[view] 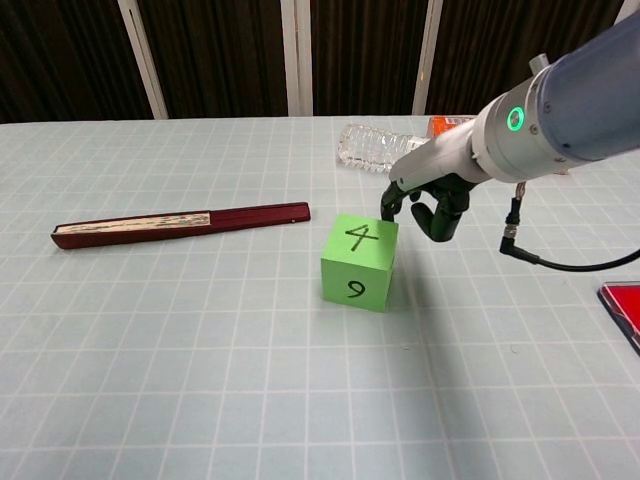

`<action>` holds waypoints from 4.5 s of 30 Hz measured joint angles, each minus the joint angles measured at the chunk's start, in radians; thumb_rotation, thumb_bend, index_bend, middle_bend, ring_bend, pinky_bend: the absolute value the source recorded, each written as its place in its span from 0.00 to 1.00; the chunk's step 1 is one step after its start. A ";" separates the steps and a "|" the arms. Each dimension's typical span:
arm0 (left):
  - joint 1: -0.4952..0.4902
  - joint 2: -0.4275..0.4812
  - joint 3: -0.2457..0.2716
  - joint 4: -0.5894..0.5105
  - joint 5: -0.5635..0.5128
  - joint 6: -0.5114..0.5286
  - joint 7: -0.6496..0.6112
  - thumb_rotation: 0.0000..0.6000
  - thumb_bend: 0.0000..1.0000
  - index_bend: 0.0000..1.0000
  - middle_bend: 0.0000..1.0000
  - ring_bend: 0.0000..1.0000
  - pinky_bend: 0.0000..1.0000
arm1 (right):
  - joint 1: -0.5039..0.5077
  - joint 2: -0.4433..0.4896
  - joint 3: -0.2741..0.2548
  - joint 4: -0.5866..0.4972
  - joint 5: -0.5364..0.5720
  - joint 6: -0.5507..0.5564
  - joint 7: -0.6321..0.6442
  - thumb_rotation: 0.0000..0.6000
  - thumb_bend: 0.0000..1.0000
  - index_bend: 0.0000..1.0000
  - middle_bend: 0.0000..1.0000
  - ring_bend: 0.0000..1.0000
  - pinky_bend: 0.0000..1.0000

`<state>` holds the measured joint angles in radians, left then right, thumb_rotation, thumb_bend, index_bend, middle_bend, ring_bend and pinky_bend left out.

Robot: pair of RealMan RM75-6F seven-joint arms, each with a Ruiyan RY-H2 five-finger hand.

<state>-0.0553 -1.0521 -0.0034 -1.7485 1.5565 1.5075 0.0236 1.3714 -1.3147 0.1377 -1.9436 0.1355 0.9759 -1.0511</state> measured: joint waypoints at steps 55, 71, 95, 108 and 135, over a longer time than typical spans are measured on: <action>0.001 0.009 0.012 0.002 0.025 0.005 -0.021 1.00 0.44 0.08 0.00 0.00 0.04 | 0.075 0.144 -0.182 -0.229 -0.253 -0.317 0.376 1.00 0.94 0.22 0.13 0.12 0.00; -0.001 0.015 0.010 0.005 0.022 0.004 -0.042 1.00 0.44 0.08 0.00 0.00 0.04 | 0.113 0.103 -0.154 -0.136 -0.286 -0.467 0.617 1.00 0.94 0.16 0.13 0.16 0.00; -0.004 0.024 0.010 0.009 0.023 0.000 -0.070 1.00 0.44 0.08 0.00 0.00 0.04 | 0.053 0.031 -0.069 0.051 -0.448 -0.584 0.994 1.00 0.94 0.14 0.13 0.18 0.00; -0.005 0.023 0.011 0.010 0.024 0.001 -0.070 1.00 0.44 0.08 0.00 0.00 0.04 | 0.068 -0.015 -0.096 0.100 -0.474 -0.554 1.067 1.00 0.94 0.14 0.13 0.18 0.00; -0.007 0.029 0.008 0.015 0.019 -0.002 -0.089 1.00 0.44 0.08 0.00 0.00 0.04 | 0.075 -0.121 -0.039 0.285 -0.511 -0.594 1.235 1.00 0.94 0.14 0.13 0.18 0.00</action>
<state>-0.0627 -1.0233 0.0043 -1.7334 1.5751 1.5059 -0.0651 1.4464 -1.4357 0.0991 -1.6589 -0.3759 0.3824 0.1841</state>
